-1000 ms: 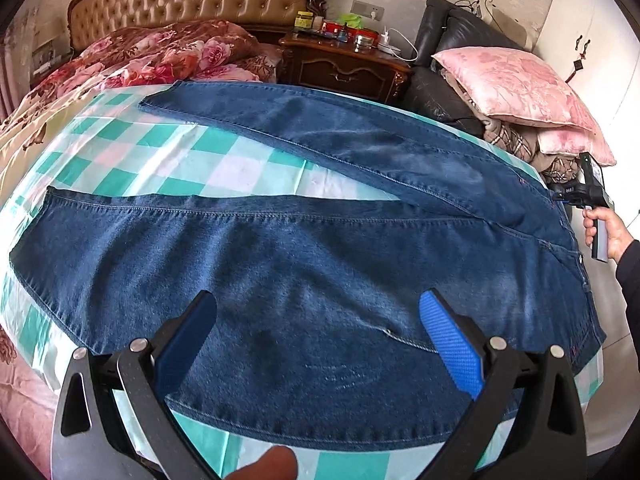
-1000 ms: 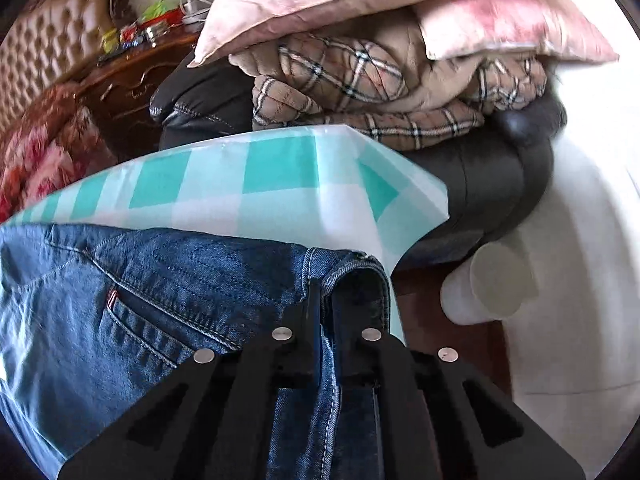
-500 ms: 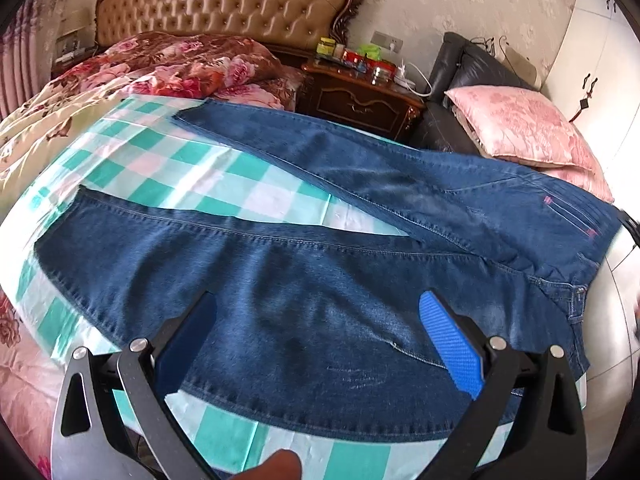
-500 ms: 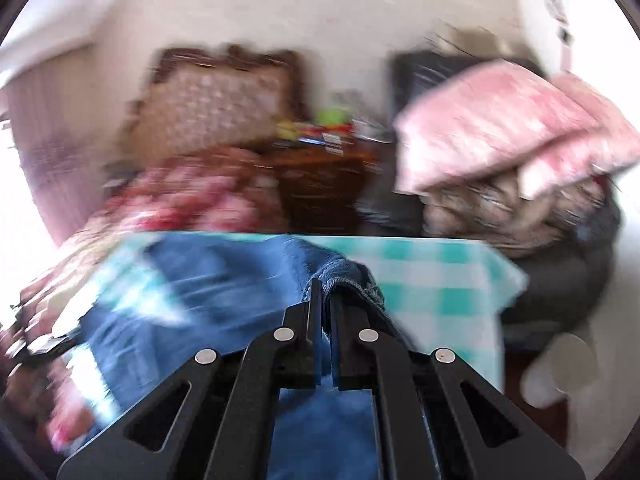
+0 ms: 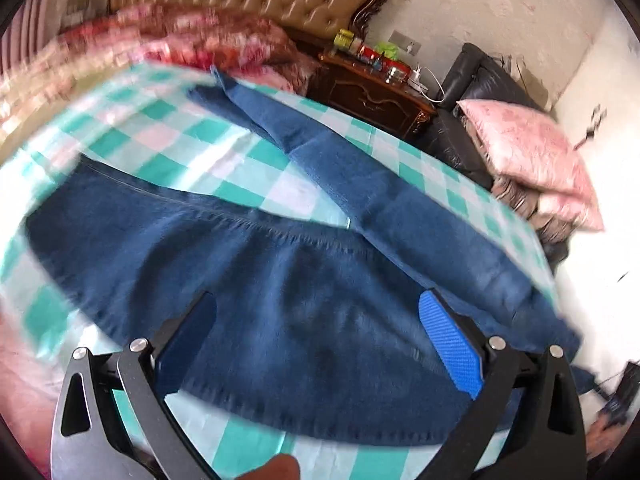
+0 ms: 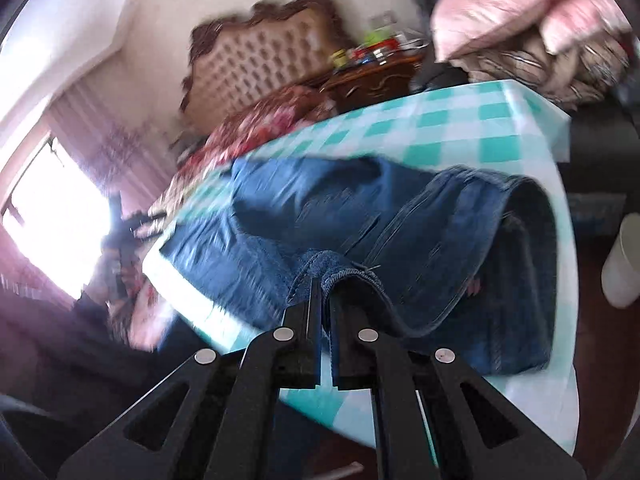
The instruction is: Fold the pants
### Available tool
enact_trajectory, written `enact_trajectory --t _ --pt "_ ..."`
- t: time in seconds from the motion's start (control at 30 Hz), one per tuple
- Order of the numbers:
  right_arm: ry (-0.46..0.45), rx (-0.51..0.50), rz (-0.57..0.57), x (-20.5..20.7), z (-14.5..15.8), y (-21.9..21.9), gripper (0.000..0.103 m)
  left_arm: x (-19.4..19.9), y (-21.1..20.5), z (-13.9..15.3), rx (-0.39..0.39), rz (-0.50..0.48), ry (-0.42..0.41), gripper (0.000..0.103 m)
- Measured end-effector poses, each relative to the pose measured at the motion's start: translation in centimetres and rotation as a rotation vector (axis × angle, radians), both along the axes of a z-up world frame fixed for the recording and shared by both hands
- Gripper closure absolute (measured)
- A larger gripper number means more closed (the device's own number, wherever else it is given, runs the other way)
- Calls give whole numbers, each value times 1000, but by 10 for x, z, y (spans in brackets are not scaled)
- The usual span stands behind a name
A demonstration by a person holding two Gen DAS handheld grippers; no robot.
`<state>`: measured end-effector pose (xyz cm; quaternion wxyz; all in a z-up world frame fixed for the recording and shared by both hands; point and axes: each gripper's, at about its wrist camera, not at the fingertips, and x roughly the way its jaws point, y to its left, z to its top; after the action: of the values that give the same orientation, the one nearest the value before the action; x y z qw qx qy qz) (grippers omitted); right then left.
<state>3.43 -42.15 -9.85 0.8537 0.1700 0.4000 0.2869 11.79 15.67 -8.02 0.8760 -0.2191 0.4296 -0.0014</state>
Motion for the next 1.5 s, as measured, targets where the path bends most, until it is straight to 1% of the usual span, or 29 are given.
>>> enact_trajectory --t 0.07,0.1,0.17,0.23,0.27,0.3,0.33,0.43,0.57,0.63,0.7,0.77,0.8,0.83,0.87,0.9,0.93,1.0,1.1,1.13,1.2,1.23,1.3,1.33,1.37,1.4,1.43,1.47,1.5 --pt "-1 41 -23 12 1 -5 98 37 25 -13 -112 20 11 9" --pt "-1 37 -23 17 1 -4 98 51 34 -18 -161 27 13 19" --pt "8 14 -19 27 1 -1 98 93 60 -33 -275 58 23 27" --pt "18 0 -27 27 -2 -2 98 131 80 -48 -352 82 34 41" --pt "23 -6 -33 29 -4 -3 98 143 85 -52 -379 94 41 43" --pt "27 -10 -39 31 -7 -4 98 159 94 -61 -419 116 49 50" --pt "30 -14 -42 28 -9 -8 98 175 104 -69 -458 139 55 55" --pt "39 -35 -50 31 -10 -11 98 210 122 -78 -450 197 54 57" --pt "51 -62 -52 37 -9 -9 98 241 140 -90 -492 237 64 60" --pt "55 -70 -55 39 -9 -9 98 252 145 -94 -503 244 70 62" --pt "60 -76 -60 41 -9 -10 98 265 145 -99 -518 227 88 69" --pt "69 -80 -67 42 -10 -10 98 272 143 -104 -506 224 114 70" --pt "71 -82 -69 42 -10 -10 98 275 143 -109 -506 227 141 73" --pt "76 -87 -71 43 -10 -10 98 278 144 -113 -524 232 148 78" --pt "79 -90 -73 44 -10 -9 98 278 145 -114 -541 231 149 79" --pt "81 -91 -72 44 -10 -9 98 279 146 -115 -562 224 147 90" --pt "82 -99 -67 45 -8 -8 98 277 148 -112 -570 219 134 102" --pt "75 -119 -52 49 -1 -7 98 268 153 -100 -583 218 91 102" --pt "36 -162 -38 55 20 -11 98 229 160 -56 -586 204 18 102" --pt "23 -175 -34 55 27 -13 98 203 164 -35 -583 199 -18 102" --pt "8 -211 -32 55 36 -19 98 153 168 -12 -568 207 -60 102" --pt "21 -221 -35 54 37 -26 98 114 169 -3 -538 214 -75 102" --pt "64 -233 -42 52 30 -36 97 57 171 -7 -537 241 -79 102" --pt "115 -231 -61 49 18 -44 97 22 170 -19 -520 262 -62 102" --pt "155 -225 -85 46 7 -49 97 1 169 -31 -504 276 -40 102" --pt "179 -216 -101 44 0 -53 97 -21 168 -52 -513 290 -2 102" --pt "211 -185 -133 39 -12 -59 86 -31 169 -65 -532 296 23 102" --pt "243 -139 -182 33 -23 -66 77 -46 170 -91 -563 317 68 102" --pt "260 -114 -217 29 -28 -69 62 -52 171 -102 -576 324 77 102"
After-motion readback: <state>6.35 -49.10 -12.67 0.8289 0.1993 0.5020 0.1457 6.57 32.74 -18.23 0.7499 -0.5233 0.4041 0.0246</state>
